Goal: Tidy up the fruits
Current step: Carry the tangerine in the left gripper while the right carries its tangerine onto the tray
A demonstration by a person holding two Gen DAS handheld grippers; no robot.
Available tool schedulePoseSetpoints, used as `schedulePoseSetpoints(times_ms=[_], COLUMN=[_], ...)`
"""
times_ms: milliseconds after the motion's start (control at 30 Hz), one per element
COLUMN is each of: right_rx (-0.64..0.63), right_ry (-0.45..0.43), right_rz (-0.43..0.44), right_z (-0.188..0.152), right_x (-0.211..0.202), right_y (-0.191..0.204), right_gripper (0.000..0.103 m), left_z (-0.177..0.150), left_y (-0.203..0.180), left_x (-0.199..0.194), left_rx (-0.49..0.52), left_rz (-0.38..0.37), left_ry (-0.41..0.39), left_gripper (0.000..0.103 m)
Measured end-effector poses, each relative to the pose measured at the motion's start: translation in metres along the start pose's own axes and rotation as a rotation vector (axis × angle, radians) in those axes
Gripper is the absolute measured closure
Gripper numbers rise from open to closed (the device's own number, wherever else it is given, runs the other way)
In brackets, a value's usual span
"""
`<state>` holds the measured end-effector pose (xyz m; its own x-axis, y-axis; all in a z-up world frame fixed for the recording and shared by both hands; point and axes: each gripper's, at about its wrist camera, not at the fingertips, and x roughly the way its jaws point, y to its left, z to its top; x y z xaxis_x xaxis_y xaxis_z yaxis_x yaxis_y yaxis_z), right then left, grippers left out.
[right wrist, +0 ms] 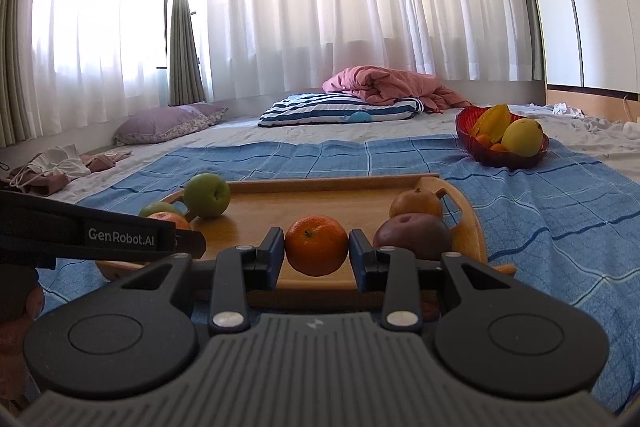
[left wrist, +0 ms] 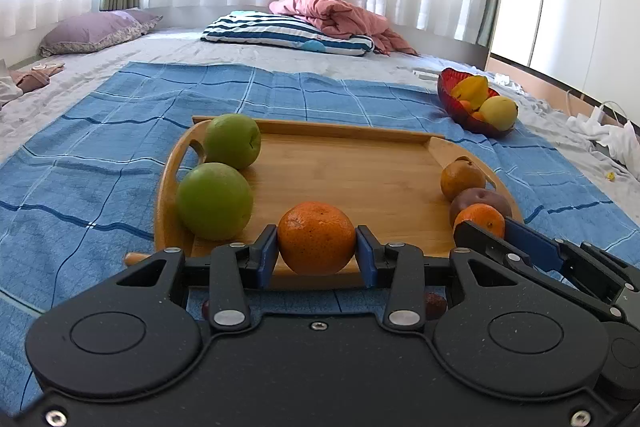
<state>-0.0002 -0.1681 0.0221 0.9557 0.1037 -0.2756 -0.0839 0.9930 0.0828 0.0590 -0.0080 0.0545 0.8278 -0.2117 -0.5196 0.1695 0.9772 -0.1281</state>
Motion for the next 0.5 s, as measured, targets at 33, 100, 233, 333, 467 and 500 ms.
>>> schedulePoseSetpoints(times_ms=[33,100,233,333,467,500], right_rx=[-0.003,-0.003,0.016,0.026,0.018,0.013], right_ry=[0.001,0.008,0.035,0.056,0.091,0.096], right_rz=[-0.001,0.0,0.004,0.002,-0.001,-0.004], right_z=[0.001,0.002,0.005,0.009,0.014,0.015], right_x=[0.002,0.006,0.017,0.028,0.041,0.044], right_y=[0.0,-0.001,-0.004,-0.007,-0.008,-0.008], right_gripper=[0.063,0.063,0.063,0.063,0.063,0.063], left_z=[0.001,0.002,0.008,0.014,0.02,0.021], left_y=[0.0,0.0,0.002,0.003,0.003,0.003], left_x=[0.002,0.006,0.015,0.023,0.035,0.038], left_rx=[-0.001,-0.001,-0.01,-0.014,-0.016,-0.016], left_rz=[0.0,0.002,-0.002,-0.003,-0.006,-0.006], left_ry=[0.002,0.005,0.015,0.019,0.031,0.033], left_gripper=[0.064,0.064,0.064,0.064,0.064,0.064])
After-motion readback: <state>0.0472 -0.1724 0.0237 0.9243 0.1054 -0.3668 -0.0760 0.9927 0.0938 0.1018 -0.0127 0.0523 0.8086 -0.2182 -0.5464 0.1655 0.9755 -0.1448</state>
